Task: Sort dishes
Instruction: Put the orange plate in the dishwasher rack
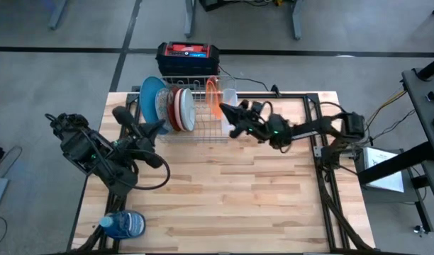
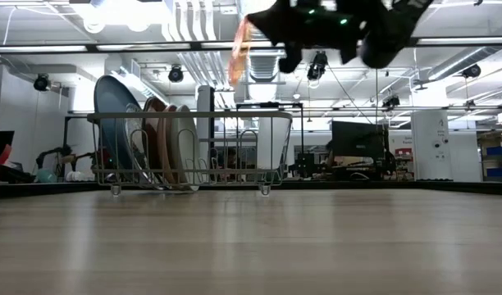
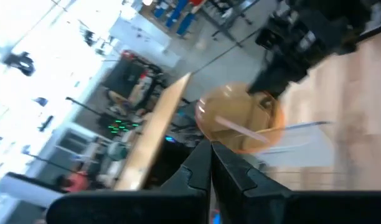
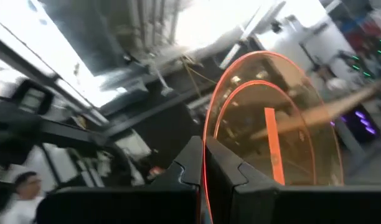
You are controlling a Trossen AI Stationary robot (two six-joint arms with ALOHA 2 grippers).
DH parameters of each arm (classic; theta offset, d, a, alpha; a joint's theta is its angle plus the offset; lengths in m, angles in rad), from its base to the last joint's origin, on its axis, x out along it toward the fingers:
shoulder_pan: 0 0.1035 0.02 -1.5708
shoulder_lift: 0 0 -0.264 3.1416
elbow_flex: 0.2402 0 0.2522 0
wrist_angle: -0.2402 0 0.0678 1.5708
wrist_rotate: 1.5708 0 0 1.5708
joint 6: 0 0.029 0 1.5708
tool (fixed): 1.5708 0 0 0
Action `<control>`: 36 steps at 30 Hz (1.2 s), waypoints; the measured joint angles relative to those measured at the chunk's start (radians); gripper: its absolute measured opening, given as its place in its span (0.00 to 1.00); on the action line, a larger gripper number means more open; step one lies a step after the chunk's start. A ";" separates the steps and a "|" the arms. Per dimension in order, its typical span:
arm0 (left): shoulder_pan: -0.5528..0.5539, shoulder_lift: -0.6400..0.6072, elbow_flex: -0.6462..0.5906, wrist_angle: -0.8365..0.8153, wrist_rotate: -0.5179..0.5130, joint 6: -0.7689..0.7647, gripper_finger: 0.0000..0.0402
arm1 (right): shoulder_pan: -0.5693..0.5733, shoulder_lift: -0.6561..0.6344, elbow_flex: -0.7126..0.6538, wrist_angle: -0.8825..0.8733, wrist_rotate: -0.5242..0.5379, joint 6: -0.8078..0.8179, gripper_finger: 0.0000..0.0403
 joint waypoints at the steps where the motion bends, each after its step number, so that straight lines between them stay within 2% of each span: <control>1: 0.000 -0.002 0.000 -0.018 -0.017 0.000 0.00 | -0.009 0.025 0.022 -0.020 0.003 0.010 0.00; 5: 0.000 -0.019 0.000 -0.065 -0.041 0.000 0.00 | -0.030 0.131 0.132 -0.065 0.009 0.054 0.00; 8: 0.000 -0.038 0.000 -0.068 -0.041 0.006 0.00 | -0.032 0.216 0.223 -0.128 0.069 0.053 0.00; 12: 0.000 -0.059 0.000 -0.068 -0.040 0.005 0.00 | -0.032 0.309 0.349 -0.278 0.157 0.090 0.00; 19: 0.000 -0.087 0.000 -0.068 -0.039 0.000 0.00 | -0.044 0.401 0.525 -0.590 0.202 0.290 0.00; 27: 0.000 -0.092 0.000 -0.068 -0.038 -0.006 0.00 | -0.048 0.424 0.549 -0.629 0.329 0.299 0.00; 36: 0.000 -0.093 0.000 -0.068 -0.038 -0.004 0.00 | -0.051 0.423 0.549 -0.640 0.307 0.330 0.00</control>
